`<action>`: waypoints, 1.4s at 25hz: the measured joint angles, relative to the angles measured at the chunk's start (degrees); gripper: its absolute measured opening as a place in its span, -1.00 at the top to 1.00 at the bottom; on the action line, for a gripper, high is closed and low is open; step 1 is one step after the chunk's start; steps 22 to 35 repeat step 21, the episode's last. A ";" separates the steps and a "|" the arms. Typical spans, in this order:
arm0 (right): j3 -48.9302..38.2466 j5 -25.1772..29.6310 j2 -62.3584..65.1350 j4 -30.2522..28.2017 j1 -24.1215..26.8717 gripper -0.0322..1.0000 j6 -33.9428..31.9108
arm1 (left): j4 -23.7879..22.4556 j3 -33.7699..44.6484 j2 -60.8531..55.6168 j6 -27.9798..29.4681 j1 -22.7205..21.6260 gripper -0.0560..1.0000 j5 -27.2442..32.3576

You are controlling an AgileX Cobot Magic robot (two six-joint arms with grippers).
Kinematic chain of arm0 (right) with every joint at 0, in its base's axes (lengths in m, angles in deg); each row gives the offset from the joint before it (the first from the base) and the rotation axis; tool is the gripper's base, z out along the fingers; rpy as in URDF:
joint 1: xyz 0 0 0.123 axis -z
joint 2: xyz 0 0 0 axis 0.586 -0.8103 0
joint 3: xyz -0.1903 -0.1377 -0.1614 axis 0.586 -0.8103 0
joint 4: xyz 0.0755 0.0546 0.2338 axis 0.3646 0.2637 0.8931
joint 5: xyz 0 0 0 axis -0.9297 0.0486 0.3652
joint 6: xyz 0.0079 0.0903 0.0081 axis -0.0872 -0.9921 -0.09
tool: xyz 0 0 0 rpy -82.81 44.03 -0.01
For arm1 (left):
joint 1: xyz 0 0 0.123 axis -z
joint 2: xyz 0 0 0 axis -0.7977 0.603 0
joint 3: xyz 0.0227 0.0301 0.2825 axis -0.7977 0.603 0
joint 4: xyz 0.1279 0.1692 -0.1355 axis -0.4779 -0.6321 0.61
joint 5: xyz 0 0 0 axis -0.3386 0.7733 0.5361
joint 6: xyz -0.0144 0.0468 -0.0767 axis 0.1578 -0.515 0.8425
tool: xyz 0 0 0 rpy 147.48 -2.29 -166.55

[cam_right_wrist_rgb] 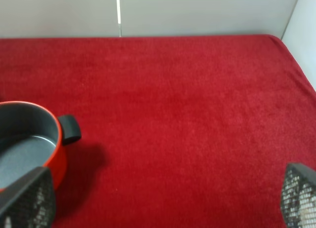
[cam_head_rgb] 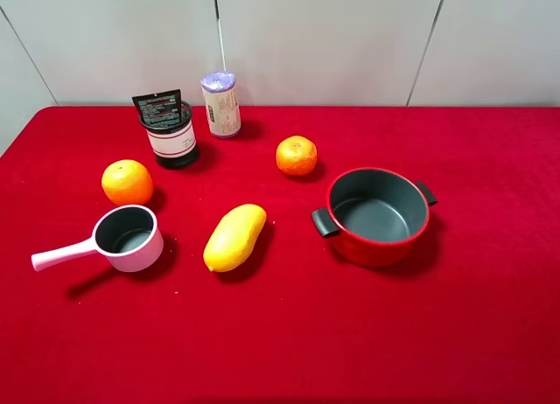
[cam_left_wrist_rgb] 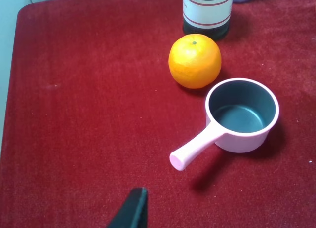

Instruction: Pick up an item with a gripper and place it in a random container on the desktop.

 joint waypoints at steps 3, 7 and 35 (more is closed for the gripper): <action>0.00 0.00 0.00 0.00 0.00 -0.41 0.00 | -0.06 0.00 0.00 0.00 0.00 -0.99 0.00; 0.00 0.00 0.00 0.00 0.00 -0.41 0.00 | -0.10 0.00 0.00 0.00 0.00 -0.99 0.00; 0.00 0.00 0.00 0.00 0.00 -0.41 0.00 | -0.12 0.00 0.00 0.00 0.00 -0.99 0.00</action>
